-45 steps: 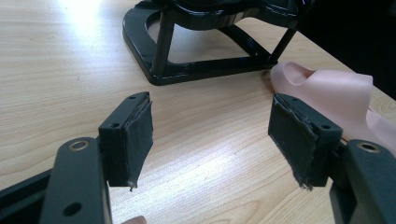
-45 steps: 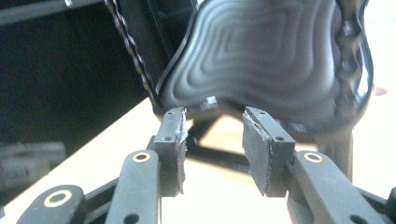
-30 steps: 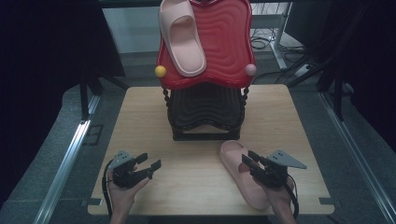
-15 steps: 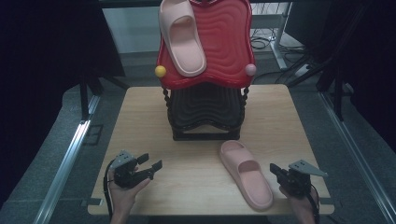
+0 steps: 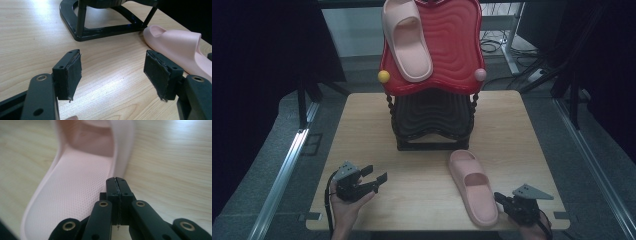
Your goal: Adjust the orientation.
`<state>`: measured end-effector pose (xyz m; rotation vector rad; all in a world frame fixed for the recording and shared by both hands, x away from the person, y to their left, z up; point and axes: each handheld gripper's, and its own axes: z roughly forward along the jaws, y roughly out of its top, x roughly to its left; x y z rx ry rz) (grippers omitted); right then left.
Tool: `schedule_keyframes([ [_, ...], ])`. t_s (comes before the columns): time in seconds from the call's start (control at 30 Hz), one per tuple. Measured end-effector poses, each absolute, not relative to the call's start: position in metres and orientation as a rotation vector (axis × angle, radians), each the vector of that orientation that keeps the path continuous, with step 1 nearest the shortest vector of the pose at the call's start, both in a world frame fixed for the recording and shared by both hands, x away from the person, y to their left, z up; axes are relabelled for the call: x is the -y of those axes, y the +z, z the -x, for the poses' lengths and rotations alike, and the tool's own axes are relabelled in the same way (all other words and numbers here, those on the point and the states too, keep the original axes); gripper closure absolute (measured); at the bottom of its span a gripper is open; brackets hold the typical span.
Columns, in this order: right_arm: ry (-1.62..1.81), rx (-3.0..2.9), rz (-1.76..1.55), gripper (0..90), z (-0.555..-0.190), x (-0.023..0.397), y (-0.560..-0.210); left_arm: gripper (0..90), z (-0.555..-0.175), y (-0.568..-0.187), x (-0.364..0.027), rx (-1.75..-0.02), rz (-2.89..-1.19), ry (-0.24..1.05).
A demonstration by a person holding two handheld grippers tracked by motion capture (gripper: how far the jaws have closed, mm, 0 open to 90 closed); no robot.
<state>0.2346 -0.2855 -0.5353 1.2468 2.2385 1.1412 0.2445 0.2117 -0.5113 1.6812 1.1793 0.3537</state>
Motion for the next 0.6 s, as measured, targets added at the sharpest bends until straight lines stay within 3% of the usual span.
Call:
schedule_keyframes([
  [0.6,1.215,-2.42,-1.081,89.9,-0.223,0.223,-0.54,30.4,-0.243,-0.51,-0.213,-1.179,-1.677,0.351],
])
